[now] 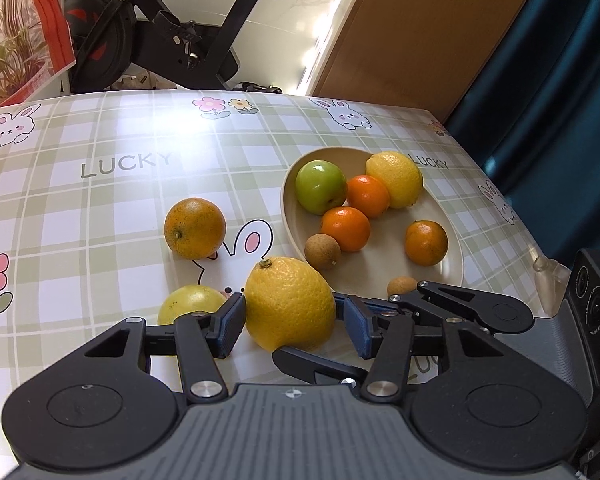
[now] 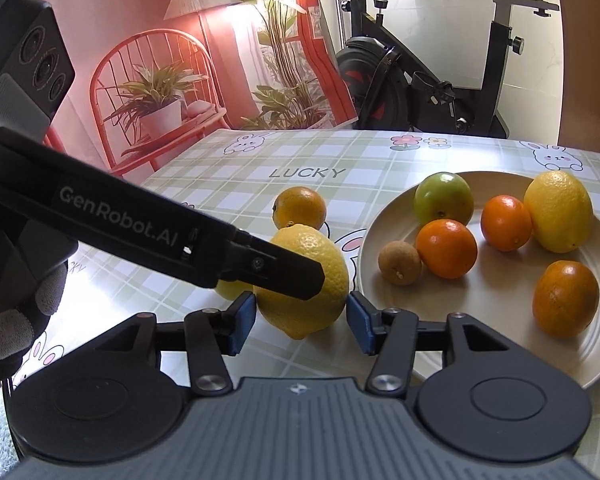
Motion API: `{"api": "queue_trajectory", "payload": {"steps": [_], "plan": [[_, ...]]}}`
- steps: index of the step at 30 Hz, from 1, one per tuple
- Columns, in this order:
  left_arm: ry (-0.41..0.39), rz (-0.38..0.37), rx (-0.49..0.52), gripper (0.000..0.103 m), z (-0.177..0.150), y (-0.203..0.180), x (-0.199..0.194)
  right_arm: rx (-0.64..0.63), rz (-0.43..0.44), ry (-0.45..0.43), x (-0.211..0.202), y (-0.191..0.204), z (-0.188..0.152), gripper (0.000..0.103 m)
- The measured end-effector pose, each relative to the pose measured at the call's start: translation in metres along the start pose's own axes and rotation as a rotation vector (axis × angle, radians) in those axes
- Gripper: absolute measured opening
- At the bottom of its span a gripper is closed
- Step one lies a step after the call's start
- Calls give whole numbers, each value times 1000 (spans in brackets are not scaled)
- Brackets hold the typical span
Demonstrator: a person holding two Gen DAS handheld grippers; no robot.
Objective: Organize fruits
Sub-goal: 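Close the left tool's fingers around the large lemon, then carry the lemon into the cream plate and open the left tool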
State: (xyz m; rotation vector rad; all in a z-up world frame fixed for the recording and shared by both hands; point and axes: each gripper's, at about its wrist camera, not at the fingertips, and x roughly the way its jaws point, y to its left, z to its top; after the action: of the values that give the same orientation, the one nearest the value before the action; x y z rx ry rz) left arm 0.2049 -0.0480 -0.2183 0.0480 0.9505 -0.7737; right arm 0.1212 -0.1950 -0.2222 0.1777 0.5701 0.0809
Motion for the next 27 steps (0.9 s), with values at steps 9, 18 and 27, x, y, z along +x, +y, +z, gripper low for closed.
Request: {"api": "queue_trajectory", "payload": {"steps": [9,18,27], "plan": [[15,-8,22,56,-13,-18,-3,25,-4,16,-14,-2,-7,53],[-24,38,-36,56,-29,-30,-3,55,13,7,-29,-8,-17,53],[-58,79,-81,52,-37,-36,-4,54,5,-24,-26,-8,-21,54]]}}
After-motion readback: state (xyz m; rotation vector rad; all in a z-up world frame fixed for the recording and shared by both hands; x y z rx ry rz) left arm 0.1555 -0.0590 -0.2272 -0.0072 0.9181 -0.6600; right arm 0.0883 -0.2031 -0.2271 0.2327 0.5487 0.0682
